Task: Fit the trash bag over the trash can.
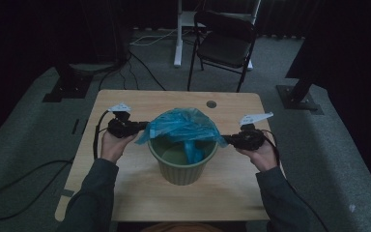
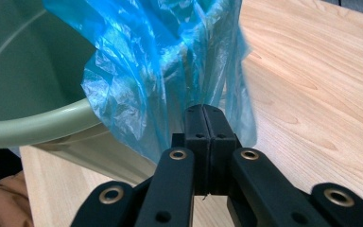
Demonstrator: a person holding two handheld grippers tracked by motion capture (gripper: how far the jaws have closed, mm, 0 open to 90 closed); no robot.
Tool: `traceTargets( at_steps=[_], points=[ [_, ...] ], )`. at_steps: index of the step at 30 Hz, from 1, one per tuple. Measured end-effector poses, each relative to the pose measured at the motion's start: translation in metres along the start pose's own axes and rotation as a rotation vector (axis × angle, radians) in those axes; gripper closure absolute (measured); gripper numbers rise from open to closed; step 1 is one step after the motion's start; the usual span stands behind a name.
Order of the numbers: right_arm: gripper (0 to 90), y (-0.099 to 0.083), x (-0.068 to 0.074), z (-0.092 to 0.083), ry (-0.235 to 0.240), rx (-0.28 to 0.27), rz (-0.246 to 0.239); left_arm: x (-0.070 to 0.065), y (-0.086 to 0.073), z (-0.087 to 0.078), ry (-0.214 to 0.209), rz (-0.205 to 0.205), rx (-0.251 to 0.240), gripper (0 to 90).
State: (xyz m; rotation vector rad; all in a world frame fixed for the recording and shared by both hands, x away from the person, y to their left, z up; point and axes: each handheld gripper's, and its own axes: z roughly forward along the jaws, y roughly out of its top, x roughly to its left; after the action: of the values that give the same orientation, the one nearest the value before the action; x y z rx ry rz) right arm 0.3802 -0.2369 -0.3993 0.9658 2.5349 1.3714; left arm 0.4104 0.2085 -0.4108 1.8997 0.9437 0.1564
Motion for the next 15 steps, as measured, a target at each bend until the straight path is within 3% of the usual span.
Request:
traceTargets(
  at_steps=[4,6,15],
  points=[
    [73.6,0.0,0.003,-0.012,-0.023,-0.058,-0.004,-0.001,-0.004,-0.018,0.005,-0.009,-0.047,75.9],
    [72.6,0.001,0.004,-0.017,-0.029,-0.082,-0.007,-0.004,-0.004,-0.025,0.01,-0.005,-0.066,72.9],
    [69.4,0.008,0.015,-0.023,0.024,-0.141,-0.035,-0.014,-0.011,-0.037,-0.022,0.004,-0.074,66.7]
  ],
)
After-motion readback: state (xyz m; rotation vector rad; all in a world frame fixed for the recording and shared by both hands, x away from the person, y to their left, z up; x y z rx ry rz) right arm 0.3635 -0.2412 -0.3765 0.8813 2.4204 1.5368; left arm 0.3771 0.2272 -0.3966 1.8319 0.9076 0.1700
